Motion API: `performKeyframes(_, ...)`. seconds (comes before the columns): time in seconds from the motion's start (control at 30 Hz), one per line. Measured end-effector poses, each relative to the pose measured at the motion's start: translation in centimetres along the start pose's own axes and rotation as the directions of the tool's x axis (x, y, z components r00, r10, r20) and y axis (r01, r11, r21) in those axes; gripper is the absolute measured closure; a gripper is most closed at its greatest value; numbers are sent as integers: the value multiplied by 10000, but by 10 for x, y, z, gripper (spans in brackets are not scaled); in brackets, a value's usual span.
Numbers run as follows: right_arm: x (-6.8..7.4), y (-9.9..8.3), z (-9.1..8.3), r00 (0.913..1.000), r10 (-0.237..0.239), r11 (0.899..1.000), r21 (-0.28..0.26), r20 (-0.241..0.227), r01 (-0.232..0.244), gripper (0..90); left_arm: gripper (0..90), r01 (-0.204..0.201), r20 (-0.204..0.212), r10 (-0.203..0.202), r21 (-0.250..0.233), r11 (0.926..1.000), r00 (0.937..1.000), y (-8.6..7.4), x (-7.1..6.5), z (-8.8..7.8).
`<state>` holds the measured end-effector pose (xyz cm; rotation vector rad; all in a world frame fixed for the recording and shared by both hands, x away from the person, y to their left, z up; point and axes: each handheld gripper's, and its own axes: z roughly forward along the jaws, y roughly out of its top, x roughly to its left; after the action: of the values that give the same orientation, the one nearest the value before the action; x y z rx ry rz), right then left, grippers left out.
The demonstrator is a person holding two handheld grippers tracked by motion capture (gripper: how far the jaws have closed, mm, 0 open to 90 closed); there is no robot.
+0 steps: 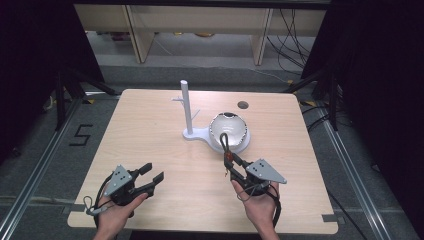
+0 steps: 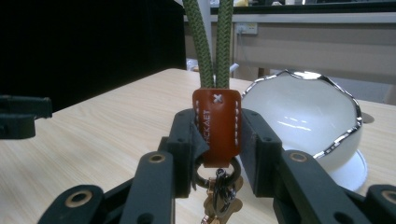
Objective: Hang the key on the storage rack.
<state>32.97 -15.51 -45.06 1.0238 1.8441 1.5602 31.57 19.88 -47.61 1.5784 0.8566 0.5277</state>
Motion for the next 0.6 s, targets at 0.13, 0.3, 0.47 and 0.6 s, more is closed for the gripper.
performKeyframes(0.13,4,3,4,9993,-378,9989,-271,-49,376,683,471,168,871,-147,-239,9996,9961,23,-18,14)
performKeyframes(0.3,7,4,6,9986,-497,9981,-367,-151,491,684,518,325,1487,-299,-149,9994,9884,39,-31,26)
performKeyframes(0.47,10,6,7,9983,-497,9983,-332,-298,487,683,560,231,1982,-178,-244,9994,9800,54,-42,41)
performKeyframes(0.6,12,5,7,9988,-469,9986,-245,-157,465,684,599,473,2256,-429,-141,9988,9733,64,-49,55)
